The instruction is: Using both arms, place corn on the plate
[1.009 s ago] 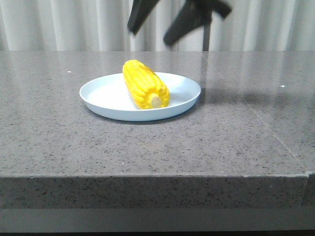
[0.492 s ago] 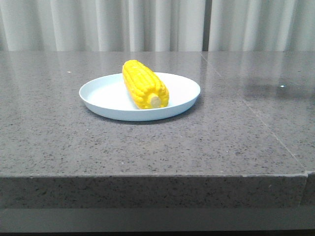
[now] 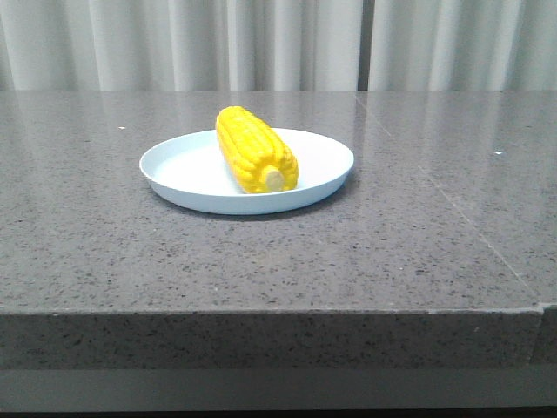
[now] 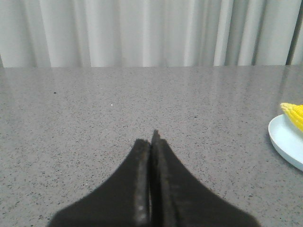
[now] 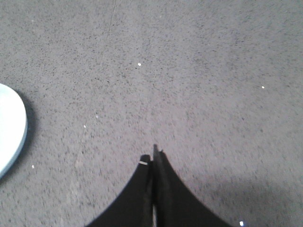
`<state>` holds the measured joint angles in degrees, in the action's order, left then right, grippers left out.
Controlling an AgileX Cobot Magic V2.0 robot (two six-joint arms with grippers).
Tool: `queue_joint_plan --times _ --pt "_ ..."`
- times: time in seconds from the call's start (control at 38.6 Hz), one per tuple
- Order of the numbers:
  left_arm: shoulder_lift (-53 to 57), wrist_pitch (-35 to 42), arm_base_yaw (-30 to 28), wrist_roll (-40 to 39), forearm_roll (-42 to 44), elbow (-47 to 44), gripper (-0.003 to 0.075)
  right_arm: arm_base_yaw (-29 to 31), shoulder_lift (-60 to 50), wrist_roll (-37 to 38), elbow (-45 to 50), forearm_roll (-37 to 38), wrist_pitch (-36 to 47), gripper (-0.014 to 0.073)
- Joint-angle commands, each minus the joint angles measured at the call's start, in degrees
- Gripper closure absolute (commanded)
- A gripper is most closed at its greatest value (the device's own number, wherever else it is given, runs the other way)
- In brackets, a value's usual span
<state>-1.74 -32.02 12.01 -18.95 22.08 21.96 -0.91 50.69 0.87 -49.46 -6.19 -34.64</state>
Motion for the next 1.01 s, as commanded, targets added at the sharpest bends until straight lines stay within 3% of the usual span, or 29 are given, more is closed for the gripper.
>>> queue_joint_plan --times 0.0,0.21,0.41,0.98 --pt "-0.76 4.40 -0.07 -0.13 0.71 1.31 0.0741 0.25 -8.15 0.05 6.97 0.50 9.35 0.0661" --pt "-0.76 4.40 -0.07 -0.13 0.71 1.31 0.0741 0.25 -25.66 0.05 22.19 0.50 19.93 0.0662" --pt "-0.76 4.40 -0.07 -0.13 0.71 1.31 0.0741 0.25 -38.64 0.05 27.27 0.50 23.27 0.0662" --pt "-0.76 4.40 -0.07 -0.13 0.71 1.31 0.0741 0.25 -40.52 0.05 27.59 0.50 21.76 0.0662"
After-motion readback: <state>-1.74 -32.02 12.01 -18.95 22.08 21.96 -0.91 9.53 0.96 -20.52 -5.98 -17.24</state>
